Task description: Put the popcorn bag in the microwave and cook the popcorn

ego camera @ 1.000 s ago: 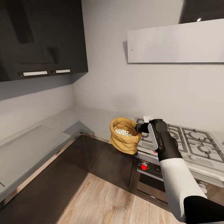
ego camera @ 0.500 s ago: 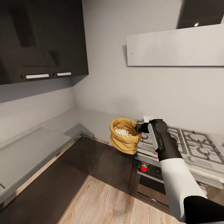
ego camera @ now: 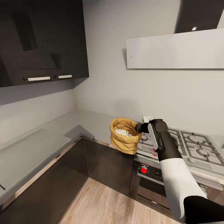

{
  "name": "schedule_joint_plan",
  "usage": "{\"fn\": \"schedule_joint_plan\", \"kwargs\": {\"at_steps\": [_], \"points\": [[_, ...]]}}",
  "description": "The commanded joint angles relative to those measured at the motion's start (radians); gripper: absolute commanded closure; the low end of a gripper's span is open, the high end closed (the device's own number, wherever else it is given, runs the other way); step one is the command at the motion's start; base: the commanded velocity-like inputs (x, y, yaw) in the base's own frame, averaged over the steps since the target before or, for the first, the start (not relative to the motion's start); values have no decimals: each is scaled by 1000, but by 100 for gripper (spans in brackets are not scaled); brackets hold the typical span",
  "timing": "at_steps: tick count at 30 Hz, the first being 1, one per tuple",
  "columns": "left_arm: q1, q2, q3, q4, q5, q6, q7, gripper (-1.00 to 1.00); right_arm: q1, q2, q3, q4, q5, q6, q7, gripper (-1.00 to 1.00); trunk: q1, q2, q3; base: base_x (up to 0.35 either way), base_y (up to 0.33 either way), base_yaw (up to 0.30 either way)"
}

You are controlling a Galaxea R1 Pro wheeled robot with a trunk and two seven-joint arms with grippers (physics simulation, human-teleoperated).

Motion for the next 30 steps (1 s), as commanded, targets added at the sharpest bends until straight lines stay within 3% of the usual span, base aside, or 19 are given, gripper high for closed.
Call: {"fn": "schedule_joint_plan", "kwargs": {"at_steps": [1,19,30], "points": [[0,0,1,-1,3,-2,0,-100,-1,1,-2,-1,3,4,2,100,0,-2,-1,0,0,0],[0,0,1,-1,3,-2,0,-100,-1,-6,-2,18,-7,4,0,100,0,-2,-1,0,0,-2],[0,0,1,-1,3,-2,0,-100,-1,-40,-2,17,-5,4,-1,100,0,-2,3,0,0,-281]]}}
